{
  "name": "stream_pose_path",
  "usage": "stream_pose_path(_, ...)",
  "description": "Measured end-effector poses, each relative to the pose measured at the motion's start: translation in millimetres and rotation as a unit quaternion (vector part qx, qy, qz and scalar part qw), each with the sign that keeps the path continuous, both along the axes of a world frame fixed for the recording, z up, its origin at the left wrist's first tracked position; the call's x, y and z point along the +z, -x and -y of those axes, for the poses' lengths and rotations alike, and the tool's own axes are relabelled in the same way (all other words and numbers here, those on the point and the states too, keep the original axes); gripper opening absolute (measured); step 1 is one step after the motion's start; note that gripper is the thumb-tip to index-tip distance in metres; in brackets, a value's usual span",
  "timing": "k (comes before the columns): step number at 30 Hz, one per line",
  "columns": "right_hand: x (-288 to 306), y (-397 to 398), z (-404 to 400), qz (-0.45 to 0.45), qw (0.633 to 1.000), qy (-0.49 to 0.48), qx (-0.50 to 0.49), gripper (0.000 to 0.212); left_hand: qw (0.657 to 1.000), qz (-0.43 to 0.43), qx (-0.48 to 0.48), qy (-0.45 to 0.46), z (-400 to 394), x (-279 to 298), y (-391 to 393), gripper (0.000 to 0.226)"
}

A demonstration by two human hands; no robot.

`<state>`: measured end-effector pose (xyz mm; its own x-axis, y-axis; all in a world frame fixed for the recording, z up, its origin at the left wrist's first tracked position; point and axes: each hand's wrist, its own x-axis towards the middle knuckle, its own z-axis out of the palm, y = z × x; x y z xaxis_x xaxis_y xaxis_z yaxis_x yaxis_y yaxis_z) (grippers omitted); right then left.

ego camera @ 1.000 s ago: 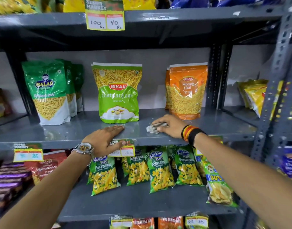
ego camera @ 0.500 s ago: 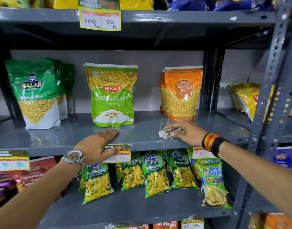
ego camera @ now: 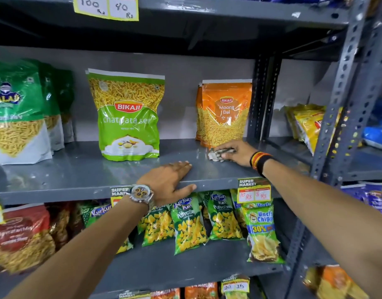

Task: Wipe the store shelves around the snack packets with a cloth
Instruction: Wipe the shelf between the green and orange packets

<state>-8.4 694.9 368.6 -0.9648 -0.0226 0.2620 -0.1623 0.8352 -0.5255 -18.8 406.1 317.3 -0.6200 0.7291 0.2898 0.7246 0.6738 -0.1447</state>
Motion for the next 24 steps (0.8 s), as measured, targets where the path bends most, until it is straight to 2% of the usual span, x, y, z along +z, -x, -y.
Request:
stream_pose_path(4,0,-24,3,0.007,0.997,-0.034,0.063,0.033,1.0,0.004,0.009,0.0,-2,-3,-2,0.086)
stream_pose_path(8,6,-66,-17,0.067,0.983,-0.019,0.173,0.033,1.0,0.012,0.019,-0.001,-4,-2,-4,0.084)
stream_pose_path(12,8,-48,-66,-0.006,0.998,0.022,0.066,0.032,1.0,0.009,0.029,0.001,-7,0,-9,0.088)
stream_pose_path(15,-10,-41,-76,-0.018,0.999,-0.019,0.018,0.031,0.998,0.022,0.051,0.005,-11,2,-13,0.1)
stream_pose_path(17,-18,-58,-66,-0.032,0.997,-0.021,0.063,0.032,0.998,0.021,0.062,0.008,-18,4,-16,0.101)
stream_pose_path(19,-18,-81,-59,-0.012,0.988,0.0,0.152,0.033,0.997,0.017,0.07,0.008,-28,6,-21,0.096)
stream_pose_path(21,-10,-90,-64,0.001,0.981,-0.004,0.192,0.032,0.997,0.012,0.072,0.009,-38,8,-27,0.093)
stream_pose_path(24,-3,-68,-93,-0.058,0.994,0.026,0.09,0.03,0.998,0.01,0.066,0.016,-58,12,-29,0.091)
